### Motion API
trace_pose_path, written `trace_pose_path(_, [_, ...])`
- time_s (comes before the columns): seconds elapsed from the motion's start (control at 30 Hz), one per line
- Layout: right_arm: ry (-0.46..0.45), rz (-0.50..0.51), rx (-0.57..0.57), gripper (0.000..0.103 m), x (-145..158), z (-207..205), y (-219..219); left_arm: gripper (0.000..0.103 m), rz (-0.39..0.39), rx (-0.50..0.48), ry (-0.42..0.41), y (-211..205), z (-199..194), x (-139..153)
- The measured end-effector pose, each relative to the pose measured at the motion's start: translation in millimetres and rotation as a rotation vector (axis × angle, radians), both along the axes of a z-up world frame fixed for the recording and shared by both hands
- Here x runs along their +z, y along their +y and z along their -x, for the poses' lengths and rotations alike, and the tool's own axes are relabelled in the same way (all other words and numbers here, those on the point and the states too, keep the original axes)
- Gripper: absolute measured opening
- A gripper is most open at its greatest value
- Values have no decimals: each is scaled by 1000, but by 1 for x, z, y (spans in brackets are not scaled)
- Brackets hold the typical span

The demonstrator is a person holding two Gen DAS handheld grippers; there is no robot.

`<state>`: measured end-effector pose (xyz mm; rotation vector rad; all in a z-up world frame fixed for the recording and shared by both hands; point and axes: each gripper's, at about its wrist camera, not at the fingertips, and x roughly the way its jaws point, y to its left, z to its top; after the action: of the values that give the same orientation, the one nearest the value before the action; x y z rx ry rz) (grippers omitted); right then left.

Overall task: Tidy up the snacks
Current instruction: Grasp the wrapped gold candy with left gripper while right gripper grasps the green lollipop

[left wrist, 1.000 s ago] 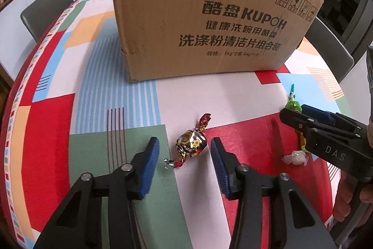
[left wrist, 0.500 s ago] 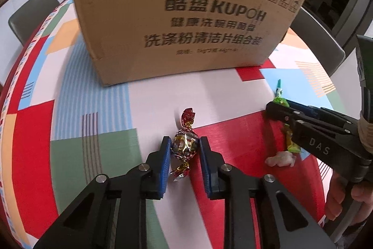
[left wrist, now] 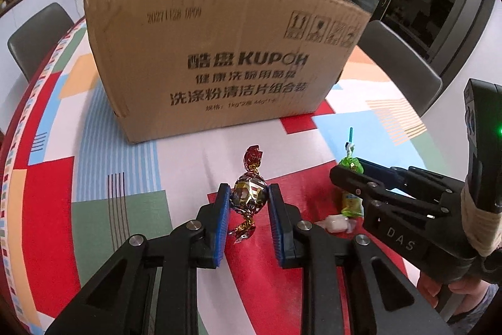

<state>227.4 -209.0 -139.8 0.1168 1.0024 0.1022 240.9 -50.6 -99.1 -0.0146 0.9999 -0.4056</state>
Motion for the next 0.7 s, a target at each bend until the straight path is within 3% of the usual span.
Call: trace_pose_path(0.7, [-181, -35, 51, 26, 69, 28, 11, 24, 32, 22, -192, 11, 22, 70])
